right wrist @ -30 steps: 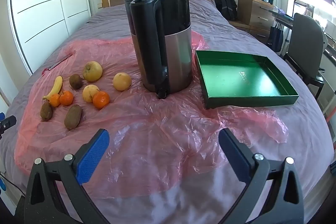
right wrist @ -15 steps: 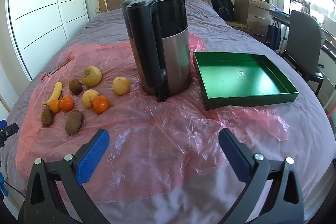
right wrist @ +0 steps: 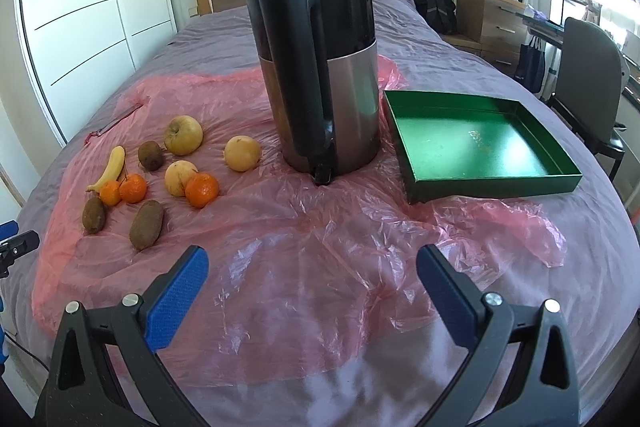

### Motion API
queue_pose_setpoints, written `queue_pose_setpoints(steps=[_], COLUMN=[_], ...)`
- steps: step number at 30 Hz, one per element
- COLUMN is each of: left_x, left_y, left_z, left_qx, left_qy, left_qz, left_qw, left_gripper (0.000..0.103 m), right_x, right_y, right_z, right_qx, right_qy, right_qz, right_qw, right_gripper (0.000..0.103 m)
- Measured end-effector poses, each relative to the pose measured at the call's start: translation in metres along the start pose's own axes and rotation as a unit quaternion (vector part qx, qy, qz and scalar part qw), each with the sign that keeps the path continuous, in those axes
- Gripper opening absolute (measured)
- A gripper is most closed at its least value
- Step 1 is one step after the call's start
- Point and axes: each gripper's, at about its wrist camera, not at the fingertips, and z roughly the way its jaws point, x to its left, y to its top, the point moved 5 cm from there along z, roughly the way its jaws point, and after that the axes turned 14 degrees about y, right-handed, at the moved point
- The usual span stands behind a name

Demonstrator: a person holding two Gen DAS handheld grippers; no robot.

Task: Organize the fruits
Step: 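Move both tools toward the fruits on the pink sheet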

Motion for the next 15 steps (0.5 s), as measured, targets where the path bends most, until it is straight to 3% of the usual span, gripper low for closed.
queue_pose_setpoints(steps=[4,10,15], left_x=[0.006,0.018,0.025], left_y=[0.003,0.002,0.007], left_z=[0.008,0.026,0.044], left_qx=[0.002,0.026,0.04], left_qy=[0.019,0.009,0.007], left_qz=[0.006,-0.021,-0.029], left_qw=[0.9998,0.9994,0.9988], left_gripper=[0.102,0.102,0.102], right_x=[0.003,0.021,0.056], right_y=[-0.001,-0.001,0.008], right_z=[0.007,0.023,0.045], right_qx=[0.007,0.021,0.039], right_qy=[0.009,0.032,0.068], right_qz=[-0.002,-0.021,-0.071], right_qw=[1.0,0.999,0.994], right_gripper=[0.103,0.103,0.103])
